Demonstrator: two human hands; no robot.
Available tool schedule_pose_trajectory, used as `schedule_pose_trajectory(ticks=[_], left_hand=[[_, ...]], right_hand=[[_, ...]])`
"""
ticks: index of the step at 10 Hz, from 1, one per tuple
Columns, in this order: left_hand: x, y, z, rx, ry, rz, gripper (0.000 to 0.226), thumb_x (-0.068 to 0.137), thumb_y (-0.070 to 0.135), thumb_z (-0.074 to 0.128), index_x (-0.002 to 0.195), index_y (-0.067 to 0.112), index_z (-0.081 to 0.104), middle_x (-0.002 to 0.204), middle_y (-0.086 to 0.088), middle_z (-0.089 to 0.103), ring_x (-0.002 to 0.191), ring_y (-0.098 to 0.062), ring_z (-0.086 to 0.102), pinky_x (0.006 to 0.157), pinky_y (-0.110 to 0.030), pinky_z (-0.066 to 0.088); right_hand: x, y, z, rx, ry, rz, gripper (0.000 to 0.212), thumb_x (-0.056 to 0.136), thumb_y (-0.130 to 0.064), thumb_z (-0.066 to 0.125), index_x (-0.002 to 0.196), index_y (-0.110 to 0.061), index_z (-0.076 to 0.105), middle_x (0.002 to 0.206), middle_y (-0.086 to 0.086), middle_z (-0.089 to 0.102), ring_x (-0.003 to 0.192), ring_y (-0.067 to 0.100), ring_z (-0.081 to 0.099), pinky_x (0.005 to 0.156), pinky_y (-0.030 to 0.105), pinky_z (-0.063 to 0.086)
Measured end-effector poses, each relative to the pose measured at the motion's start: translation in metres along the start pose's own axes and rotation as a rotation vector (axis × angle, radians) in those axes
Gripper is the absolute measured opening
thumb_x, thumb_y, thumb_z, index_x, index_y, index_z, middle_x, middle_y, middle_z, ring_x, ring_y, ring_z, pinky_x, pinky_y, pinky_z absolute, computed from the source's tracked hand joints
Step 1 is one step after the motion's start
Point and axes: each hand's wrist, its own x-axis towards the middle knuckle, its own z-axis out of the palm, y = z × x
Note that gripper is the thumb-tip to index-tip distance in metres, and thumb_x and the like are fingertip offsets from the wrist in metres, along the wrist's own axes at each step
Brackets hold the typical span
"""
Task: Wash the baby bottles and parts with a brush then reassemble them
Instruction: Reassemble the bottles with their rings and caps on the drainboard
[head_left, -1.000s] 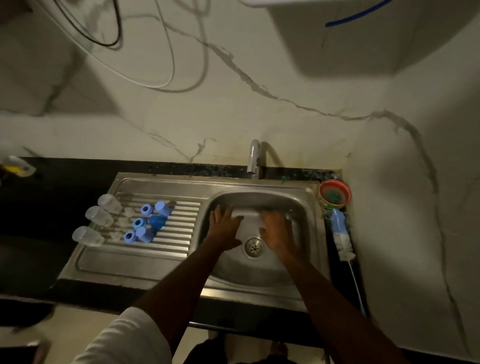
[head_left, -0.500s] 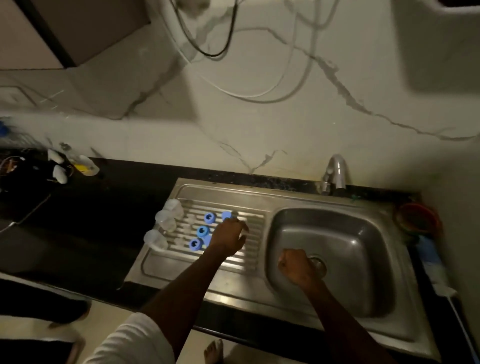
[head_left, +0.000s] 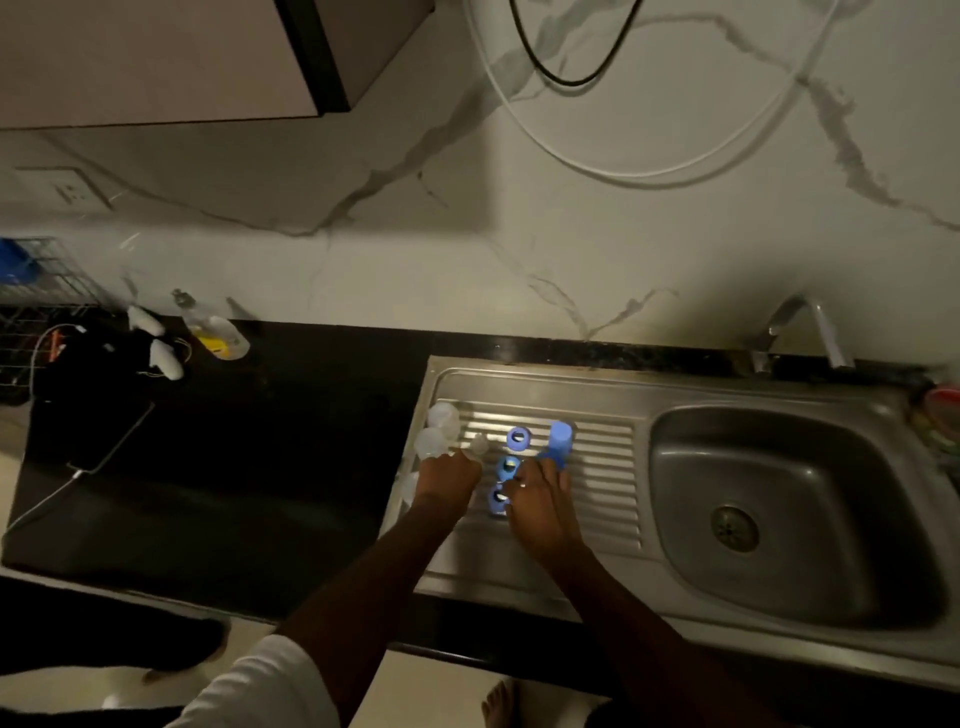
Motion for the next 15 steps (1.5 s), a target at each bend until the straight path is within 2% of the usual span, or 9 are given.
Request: schedule_pose_trajectory(ticks=[2,5,8,9,11,12,13,14,15], left_hand=[[0.013,0.005,0.023,0.072,0.1,0.117,0.026,0.105,0.011,0.041,0.12,0.012,0.063,0.125,-0.009,0.065,0.117,-0.029,0.064,0.093,-0.038,0.047],[0.021,0.002,0.036,0.079,0.109,0.144,0.021,0.105,0.037,0.052,0.11,0.024,0.068,0.107,0.002,0.071,0.102,-0.018,0.069,0.079,-0.03,0.047],[0.043,0.0,0.038,0.007,0.186,0.187,0.037,0.106,0.018,0.045,0.142,0.012,0.046,0.14,-0.012,0.053,0.13,-0.027,0.052,0.105,-0.036,0.045],[0.056,-0.008,0.032,-0.155,0.11,0.23,0.033,0.103,0.019,0.048,0.135,0.015,0.057,0.136,-0.009,0.061,0.126,-0.026,0.056,0.104,-0.033,0.043],[0.053,0.004,-0.004,-1.192,-0.229,-0.062,0.026,0.099,0.019,0.063,0.109,-0.005,0.068,0.102,-0.021,0.072,0.076,-0.022,0.069,0.074,-0.037,0.061],[0.051,0.013,-0.056,-1.272,-0.244,0.033,0.027,0.1,0.025,0.062,0.103,0.001,0.074,0.092,-0.016,0.073,0.072,-0.019,0.068,0.076,-0.036,0.061],[0.051,0.018,-0.128,-1.479,-0.085,0.217,0.032,0.101,0.034,0.059,0.098,0.005,0.072,0.087,-0.009,0.072,0.079,-0.02,0.067,0.079,-0.036,0.059],[0.039,0.028,-0.187,-2.181,-0.13,0.389,0.015,0.099,0.021,0.059,0.106,0.011,0.066,0.109,-0.011,0.074,0.094,-0.016,0.07,0.079,-0.027,0.06],[0.056,0.042,-0.168,-1.882,0.044,0.442,0.01,0.096,0.021,0.063,0.099,0.017,0.071,0.113,-0.005,0.074,0.101,-0.013,0.07,0.08,-0.025,0.059]], right_hand=[[0.016,-0.017,0.02,-0.123,-0.015,-0.045,0.012,0.081,-0.029,0.078,0.082,-0.018,0.074,0.105,0.01,0.062,0.094,0.031,0.053,0.077,0.043,0.034],[0.023,-0.021,0.066,0.049,-0.017,-0.059,0.012,0.088,-0.022,0.063,0.09,-0.016,0.073,0.11,0.009,0.067,0.093,0.026,0.056,0.077,0.038,0.037],[0.002,-0.028,0.034,0.189,0.232,-0.047,0.019,0.091,-0.015,0.05,0.095,-0.012,0.068,0.103,0.008,0.063,0.092,0.027,0.062,0.082,0.042,0.052],[-0.002,-0.013,0.022,0.296,0.308,-0.005,0.014,0.087,-0.019,0.055,0.087,-0.013,0.068,0.095,0.004,0.066,0.084,0.022,0.062,0.072,0.032,0.051],[0.012,0.037,-0.032,0.552,0.17,0.314,0.023,0.089,-0.028,0.069,0.106,-0.015,0.061,0.093,-0.003,0.065,0.083,0.014,0.063,0.069,0.023,0.047],[0.031,0.063,-0.088,0.633,0.17,0.265,0.029,0.094,-0.024,0.068,0.121,-0.019,0.061,0.094,-0.005,0.067,0.079,0.004,0.061,0.066,0.006,0.04],[0.058,0.08,-0.177,1.12,0.183,0.268,0.022,0.098,-0.016,0.063,0.119,-0.02,0.07,0.1,0.001,0.073,0.097,0.023,0.071,0.076,0.009,0.05],[0.063,0.093,-0.257,1.969,0.341,-0.031,0.026,0.095,-0.009,0.061,0.117,-0.017,0.072,0.117,0.021,0.068,0.099,0.029,0.07,0.083,0.031,0.059],[0.057,0.108,-0.241,2.12,0.279,-0.095,0.026,0.092,-0.012,0.059,0.113,-0.02,0.074,0.125,0.02,0.063,0.099,0.022,0.069,0.082,0.03,0.059]])
